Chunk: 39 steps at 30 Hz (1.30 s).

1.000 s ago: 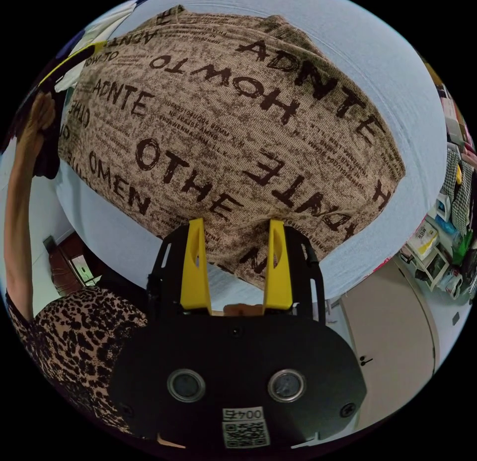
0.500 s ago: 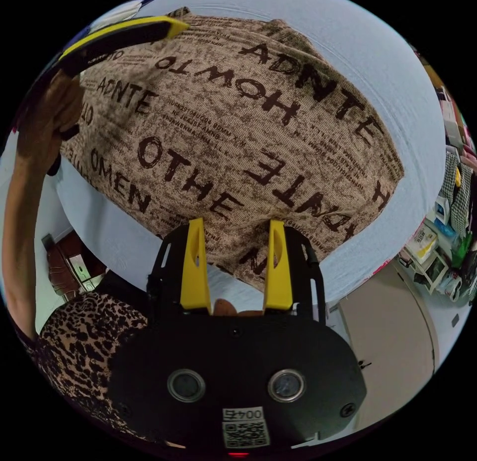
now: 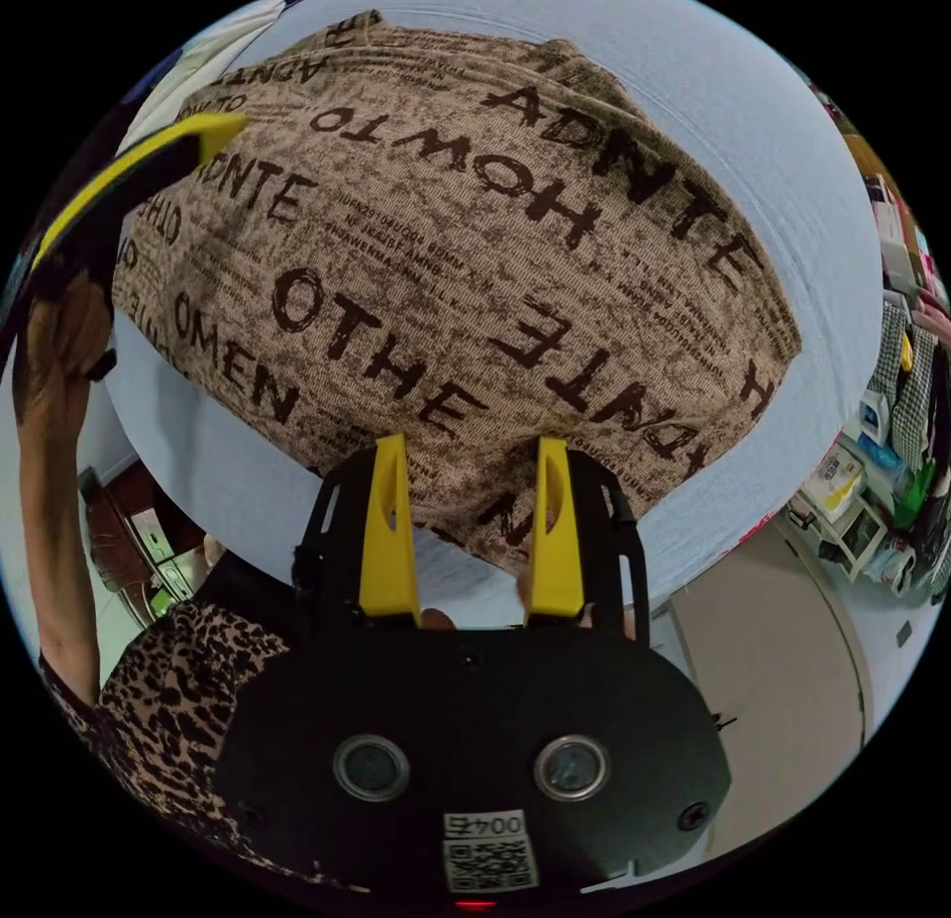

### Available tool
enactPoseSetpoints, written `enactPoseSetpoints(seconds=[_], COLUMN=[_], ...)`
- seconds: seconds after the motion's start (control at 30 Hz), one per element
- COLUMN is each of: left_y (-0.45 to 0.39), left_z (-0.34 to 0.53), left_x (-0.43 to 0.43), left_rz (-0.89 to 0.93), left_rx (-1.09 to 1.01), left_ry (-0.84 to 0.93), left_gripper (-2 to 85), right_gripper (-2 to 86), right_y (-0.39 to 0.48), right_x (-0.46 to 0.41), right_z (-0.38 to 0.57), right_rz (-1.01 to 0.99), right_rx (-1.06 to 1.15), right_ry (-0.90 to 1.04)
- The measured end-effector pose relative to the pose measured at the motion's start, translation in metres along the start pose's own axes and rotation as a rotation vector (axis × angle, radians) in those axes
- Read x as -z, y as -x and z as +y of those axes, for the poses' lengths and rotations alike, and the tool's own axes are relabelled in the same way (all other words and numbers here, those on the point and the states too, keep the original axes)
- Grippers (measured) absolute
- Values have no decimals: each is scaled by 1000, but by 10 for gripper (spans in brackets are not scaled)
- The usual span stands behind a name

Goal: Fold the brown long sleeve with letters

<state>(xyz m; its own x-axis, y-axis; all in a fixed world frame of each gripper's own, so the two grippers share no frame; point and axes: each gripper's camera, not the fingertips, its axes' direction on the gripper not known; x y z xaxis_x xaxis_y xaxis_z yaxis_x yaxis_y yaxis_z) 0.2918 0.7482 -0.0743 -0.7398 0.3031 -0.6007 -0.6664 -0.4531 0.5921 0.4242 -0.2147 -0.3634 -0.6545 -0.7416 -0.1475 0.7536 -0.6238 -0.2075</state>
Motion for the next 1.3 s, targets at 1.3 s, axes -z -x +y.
enactPoseSetpoints(seconds=[1.3], left_y=[155], left_z=[277], left_x=[70], left_rz=[-86], left_rx=[376], left_ry=[-57], left_gripper=[53], right_gripper=[180], right_y=[28], right_x=[-9], right_z=[-9], right_rz=[19], right_rx=[-28], right_ry=[34])
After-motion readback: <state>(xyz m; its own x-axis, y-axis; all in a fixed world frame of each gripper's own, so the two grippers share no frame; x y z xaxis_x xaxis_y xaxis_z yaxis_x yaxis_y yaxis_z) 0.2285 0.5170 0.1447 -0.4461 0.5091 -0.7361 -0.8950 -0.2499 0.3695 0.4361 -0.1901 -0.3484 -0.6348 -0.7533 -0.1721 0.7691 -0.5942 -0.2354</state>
